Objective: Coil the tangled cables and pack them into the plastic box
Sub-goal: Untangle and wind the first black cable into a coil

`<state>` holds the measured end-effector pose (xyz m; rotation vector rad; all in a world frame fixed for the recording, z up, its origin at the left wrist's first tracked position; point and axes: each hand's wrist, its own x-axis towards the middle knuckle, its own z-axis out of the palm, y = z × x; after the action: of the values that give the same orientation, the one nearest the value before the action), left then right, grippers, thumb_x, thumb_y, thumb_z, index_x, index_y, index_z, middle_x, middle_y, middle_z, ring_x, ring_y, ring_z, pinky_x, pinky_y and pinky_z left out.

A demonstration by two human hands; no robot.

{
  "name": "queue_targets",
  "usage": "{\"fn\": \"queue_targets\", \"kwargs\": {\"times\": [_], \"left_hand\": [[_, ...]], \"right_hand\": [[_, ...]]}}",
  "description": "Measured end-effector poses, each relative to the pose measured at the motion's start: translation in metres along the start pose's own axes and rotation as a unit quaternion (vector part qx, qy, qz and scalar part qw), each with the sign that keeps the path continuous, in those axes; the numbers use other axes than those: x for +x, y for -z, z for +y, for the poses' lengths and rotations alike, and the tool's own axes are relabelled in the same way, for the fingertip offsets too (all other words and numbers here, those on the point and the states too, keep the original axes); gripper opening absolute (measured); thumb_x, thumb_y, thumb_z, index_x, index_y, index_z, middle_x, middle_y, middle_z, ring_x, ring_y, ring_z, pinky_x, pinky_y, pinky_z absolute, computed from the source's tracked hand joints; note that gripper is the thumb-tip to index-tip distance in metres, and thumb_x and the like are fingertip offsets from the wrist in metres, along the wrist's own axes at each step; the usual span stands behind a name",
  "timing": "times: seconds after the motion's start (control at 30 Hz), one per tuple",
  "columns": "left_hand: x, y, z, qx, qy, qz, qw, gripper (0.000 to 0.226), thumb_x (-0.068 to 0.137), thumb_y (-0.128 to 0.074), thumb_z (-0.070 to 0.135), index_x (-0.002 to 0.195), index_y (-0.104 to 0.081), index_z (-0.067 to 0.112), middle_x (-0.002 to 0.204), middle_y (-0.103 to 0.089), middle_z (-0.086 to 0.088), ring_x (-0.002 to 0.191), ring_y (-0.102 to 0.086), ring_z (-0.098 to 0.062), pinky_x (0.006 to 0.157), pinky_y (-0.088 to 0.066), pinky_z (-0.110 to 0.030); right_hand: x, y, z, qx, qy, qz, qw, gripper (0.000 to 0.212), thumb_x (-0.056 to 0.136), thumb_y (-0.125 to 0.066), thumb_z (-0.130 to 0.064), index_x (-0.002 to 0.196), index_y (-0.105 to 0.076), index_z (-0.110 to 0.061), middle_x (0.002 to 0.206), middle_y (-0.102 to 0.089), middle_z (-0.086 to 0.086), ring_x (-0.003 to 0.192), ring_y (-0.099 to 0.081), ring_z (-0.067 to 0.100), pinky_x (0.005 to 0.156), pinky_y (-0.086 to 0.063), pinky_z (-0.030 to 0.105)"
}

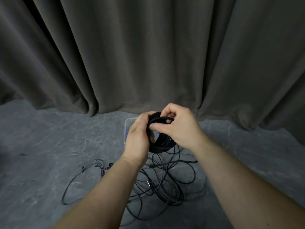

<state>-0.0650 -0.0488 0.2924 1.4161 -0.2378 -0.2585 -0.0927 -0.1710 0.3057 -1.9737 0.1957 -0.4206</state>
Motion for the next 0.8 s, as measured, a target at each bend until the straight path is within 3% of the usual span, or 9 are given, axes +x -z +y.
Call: {"fn": "queue_targets", "kwargs": {"times": [0.1, 0.17, 0.27, 0.37, 0.5, 0.67, 0.8], "left_hand": [[-0.004, -0.002, 0.003, 0.019, -0.01, -0.022, 1.0, 0.03, 0.102, -0.043, 0.033, 0.092, -0.069, 0.022, 0.057, -0.056, 0.013, 0.051, -0.044, -0.003, 0.053, -0.037, -0.018], [-0.004, -0.001, 0.004, 0.026, -0.02, -0.024, 0.999, 0.012, 0.098, -0.054, 0.021, 0.097, -0.065, 0.018, 0.059, -0.061, 0.016, 0.052, -0.051, 0.002, 0.055, -0.041, -0.011], [-0.002, 0.003, 0.005, 0.03, -0.033, -0.018, 0.999, 0.009, 0.093, -0.059, 0.012, 0.097, -0.064, 0.019, 0.063, -0.063, 0.019, 0.054, -0.055, 0.003, 0.059, -0.043, -0.01], [0.002, 0.006, 0.006, 0.029, -0.04, -0.015, 0.999, 0.011, 0.092, -0.06, 0.009, 0.097, -0.064, 0.018, 0.062, -0.062, 0.019, 0.054, -0.054, 0.003, 0.06, -0.043, -0.01], [0.005, 0.009, 0.006, 0.041, -0.034, -0.033, 0.998, 0.017, 0.091, -0.059, 0.0, 0.099, -0.064, 0.014, 0.064, -0.062, 0.018, 0.053, -0.053, 0.003, 0.059, -0.042, -0.01], [0.002, 0.007, 0.005, 0.052, -0.013, -0.064, 0.996, 0.028, 0.09, -0.051, -0.009, 0.097, -0.062, 0.016, 0.058, -0.06, 0.019, 0.05, -0.051, 0.003, 0.057, -0.041, -0.01], [0.0, 0.003, 0.007, 0.055, -0.001, -0.071, 0.996, 0.026, 0.092, -0.049, -0.004, 0.101, -0.063, 0.015, 0.051, -0.055, 0.016, 0.047, -0.047, 0.001, 0.053, -0.041, -0.012]], "right_hand": [[0.0, 0.0, 0.001, 0.002, -0.018, 0.0, 1.0, 0.036, 0.056, -0.084, -0.033, 0.07, -0.055, -0.018, 0.056, -0.056, -0.008, 0.054, -0.049, 0.008, 0.054, -0.043, 0.033], [0.002, 0.001, 0.004, -0.001, -0.025, -0.015, 1.0, 0.028, 0.063, -0.082, -0.022, 0.073, -0.056, -0.021, 0.059, -0.055, -0.009, 0.055, -0.049, 0.007, 0.055, -0.043, 0.031], [0.006, 0.009, 0.008, 0.051, -0.03, -0.047, 0.997, 0.02, 0.076, -0.074, -0.006, 0.08, -0.063, -0.023, 0.075, -0.062, -0.003, 0.069, -0.058, 0.009, 0.073, -0.053, 0.035], [0.005, 0.013, 0.007, 0.09, -0.006, -0.042, 0.995, 0.024, 0.081, -0.069, 0.001, 0.085, -0.069, -0.023, 0.082, -0.065, -0.003, 0.074, -0.059, 0.003, 0.076, -0.051, 0.02], [0.005, 0.012, 0.005, 0.019, 0.054, -0.019, 0.998, 0.02, 0.084, -0.071, -0.008, 0.101, -0.074, -0.018, 0.096, -0.059, -0.008, 0.085, -0.058, -0.009, 0.079, -0.04, 0.004], [0.007, 0.007, 0.01, -0.017, 0.049, 0.02, 0.998, 0.005, 0.084, -0.071, -0.021, 0.084, -0.068, -0.025, 0.086, -0.059, -0.009, 0.078, -0.059, 0.003, 0.073, -0.046, 0.015], [0.007, 0.004, 0.013, -0.012, 0.01, 0.02, 1.0, 0.011, 0.086, -0.069, -0.029, 0.078, -0.062, -0.024, 0.078, -0.062, -0.004, 0.07, -0.058, 0.011, 0.068, -0.05, 0.031]]}}
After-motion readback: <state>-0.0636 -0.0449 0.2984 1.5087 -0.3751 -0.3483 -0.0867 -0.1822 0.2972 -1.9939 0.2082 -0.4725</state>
